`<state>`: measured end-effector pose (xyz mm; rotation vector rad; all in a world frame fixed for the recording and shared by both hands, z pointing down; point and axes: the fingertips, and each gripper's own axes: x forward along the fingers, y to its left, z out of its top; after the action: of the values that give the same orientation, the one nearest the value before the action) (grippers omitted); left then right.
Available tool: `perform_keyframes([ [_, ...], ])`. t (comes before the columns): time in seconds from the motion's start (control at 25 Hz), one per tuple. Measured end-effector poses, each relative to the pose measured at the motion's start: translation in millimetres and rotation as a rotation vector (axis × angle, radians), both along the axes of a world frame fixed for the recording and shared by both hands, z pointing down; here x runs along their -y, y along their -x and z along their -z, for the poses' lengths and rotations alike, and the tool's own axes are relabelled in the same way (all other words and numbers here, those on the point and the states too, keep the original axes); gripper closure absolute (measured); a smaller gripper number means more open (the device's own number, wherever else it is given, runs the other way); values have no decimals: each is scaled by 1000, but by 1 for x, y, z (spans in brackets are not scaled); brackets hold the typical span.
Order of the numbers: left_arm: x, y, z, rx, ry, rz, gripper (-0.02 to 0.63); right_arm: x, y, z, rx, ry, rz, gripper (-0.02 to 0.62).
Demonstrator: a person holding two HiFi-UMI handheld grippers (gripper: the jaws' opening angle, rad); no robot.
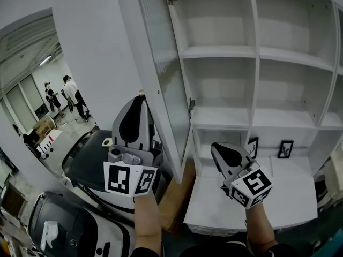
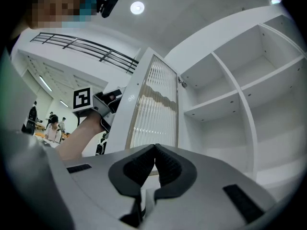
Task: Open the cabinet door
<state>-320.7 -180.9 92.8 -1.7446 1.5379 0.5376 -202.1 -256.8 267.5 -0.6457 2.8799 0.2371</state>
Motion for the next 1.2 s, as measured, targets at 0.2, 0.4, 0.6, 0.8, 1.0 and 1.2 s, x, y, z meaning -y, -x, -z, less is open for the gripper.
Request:
perform_keyframes([
  [0.2,-11,18,-3,-15,-8,53,580,-6,14,-2,-4,5,34,578],
  [0.4,-22,23,-6,8,0,80,580,-12,24,-3,-6,-6,63,578],
  [0.6,-29,18,-9,26,13,89,580,-21,31,-4,-7,4,89,578],
  [0.8,-36,13,-16,42,23,88,580,-23,33,-7,-10,5,94,578],
  [1.0,-39,-3,-26,66,37,46,580,-24,31,-7,-10,5,81,578],
  [1.2,-38,-24,-39,106,58,-3,581,-23,21,-9,-17,-7,48,578],
])
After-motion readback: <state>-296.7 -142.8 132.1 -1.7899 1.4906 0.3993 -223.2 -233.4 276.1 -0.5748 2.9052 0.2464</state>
